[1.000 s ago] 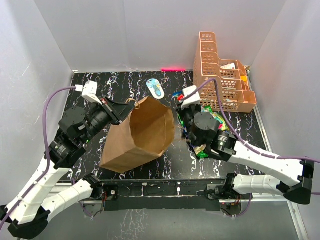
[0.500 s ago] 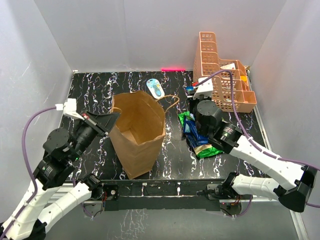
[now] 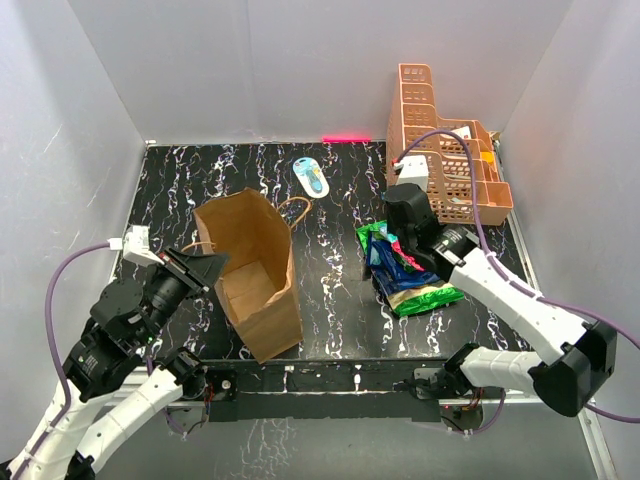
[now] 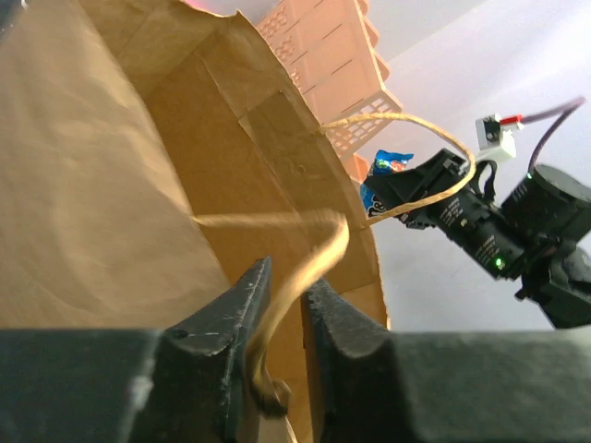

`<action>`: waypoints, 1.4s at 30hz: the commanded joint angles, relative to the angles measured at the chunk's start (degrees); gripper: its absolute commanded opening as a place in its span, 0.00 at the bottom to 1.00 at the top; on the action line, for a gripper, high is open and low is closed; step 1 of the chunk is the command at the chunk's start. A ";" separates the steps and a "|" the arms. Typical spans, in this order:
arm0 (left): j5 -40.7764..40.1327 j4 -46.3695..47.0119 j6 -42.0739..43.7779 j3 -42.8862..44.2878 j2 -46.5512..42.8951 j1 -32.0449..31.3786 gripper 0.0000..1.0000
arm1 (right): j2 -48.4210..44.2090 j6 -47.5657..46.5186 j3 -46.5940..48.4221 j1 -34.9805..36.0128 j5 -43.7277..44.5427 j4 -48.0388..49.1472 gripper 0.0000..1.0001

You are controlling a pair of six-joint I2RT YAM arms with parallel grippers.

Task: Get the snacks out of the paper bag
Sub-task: Adjust the paper bag at the center of the board.

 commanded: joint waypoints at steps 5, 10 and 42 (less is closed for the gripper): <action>-1.50 -3.57 4.35 4.63 2.19 -0.15 0.41 | 3.44 5.39 0.49 -10.39 -11.77 -8.83 0.19; -1.66 -5.29 8.37 7.57 2.48 -0.15 0.68 | 5.51 2.45 0.79 -18.64 -19.66 -9.24 0.19; -15.16 -19.62 16.21 30.22 8.73 -0.15 0.98 | 19.15 -2.05 0.80 -24.10 -32.37 -9.41 0.33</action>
